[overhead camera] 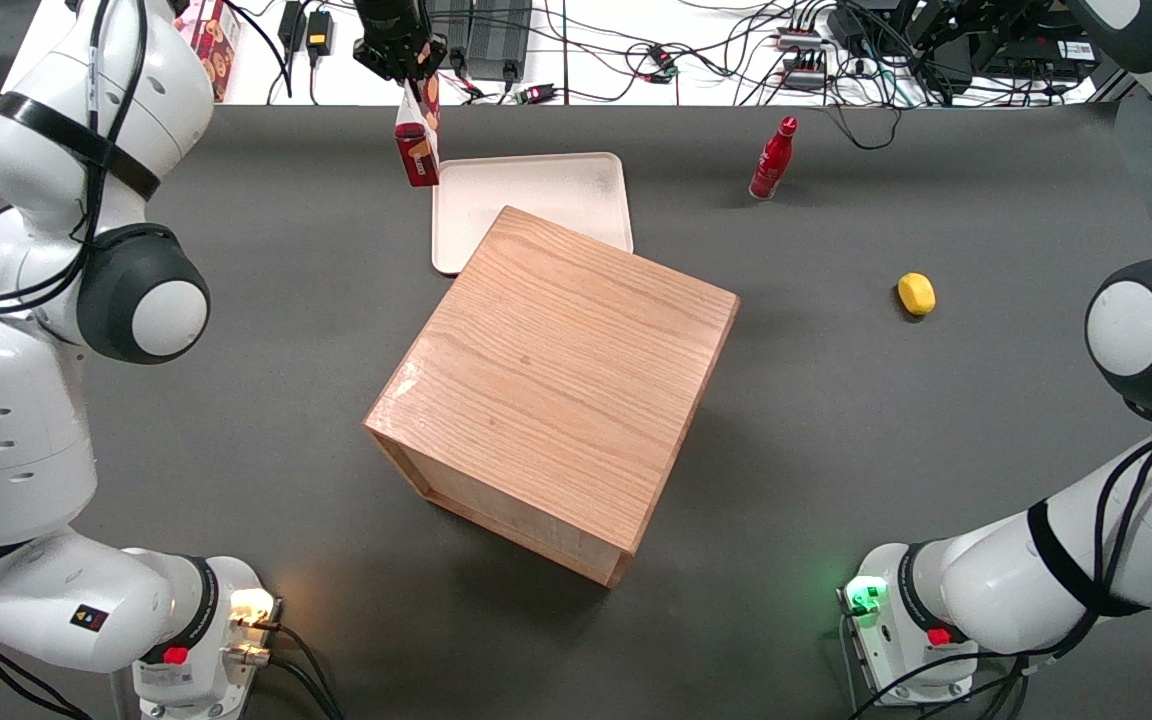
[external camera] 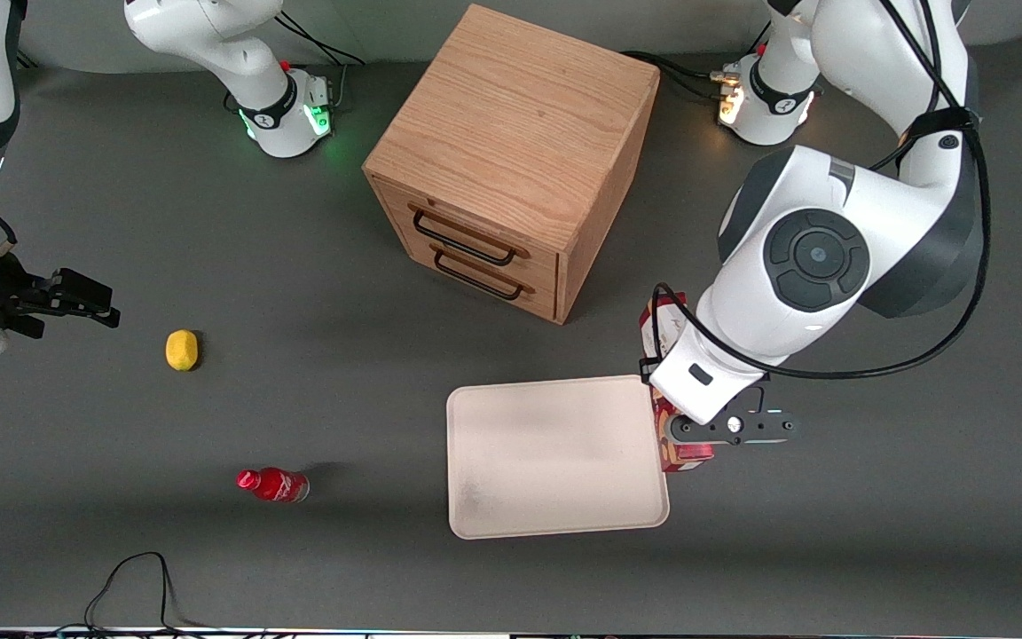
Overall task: Place red cookie box on tray
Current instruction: 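Carry the held box over the white tray with the left gripper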
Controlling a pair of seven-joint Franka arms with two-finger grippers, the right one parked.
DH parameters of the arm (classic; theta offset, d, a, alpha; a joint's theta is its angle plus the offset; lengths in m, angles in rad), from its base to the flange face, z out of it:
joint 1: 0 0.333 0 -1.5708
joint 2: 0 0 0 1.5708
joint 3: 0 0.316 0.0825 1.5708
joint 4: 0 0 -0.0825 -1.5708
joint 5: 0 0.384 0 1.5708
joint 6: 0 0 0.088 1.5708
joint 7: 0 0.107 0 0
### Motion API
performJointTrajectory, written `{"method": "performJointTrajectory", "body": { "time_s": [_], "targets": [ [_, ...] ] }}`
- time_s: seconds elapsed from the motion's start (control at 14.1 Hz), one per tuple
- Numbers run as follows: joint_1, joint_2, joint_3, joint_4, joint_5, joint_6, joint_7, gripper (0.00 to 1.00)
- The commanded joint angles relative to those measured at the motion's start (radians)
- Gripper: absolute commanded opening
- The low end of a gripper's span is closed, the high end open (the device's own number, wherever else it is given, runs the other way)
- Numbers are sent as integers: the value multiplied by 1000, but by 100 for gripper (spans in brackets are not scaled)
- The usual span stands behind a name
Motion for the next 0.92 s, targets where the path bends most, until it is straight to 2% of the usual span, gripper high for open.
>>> {"method": "performJointTrajectory", "body": {
  "time_s": [0.0, 0.57, 0.85],
  "targets": [
    [-5, 16, -8, 34, 8, 21, 21, 0],
    [-1, 137, -6, -115, 28, 267, 47, 0],
    [2, 205, -6, -137, 60, 351, 56, 0]
  ]
}}
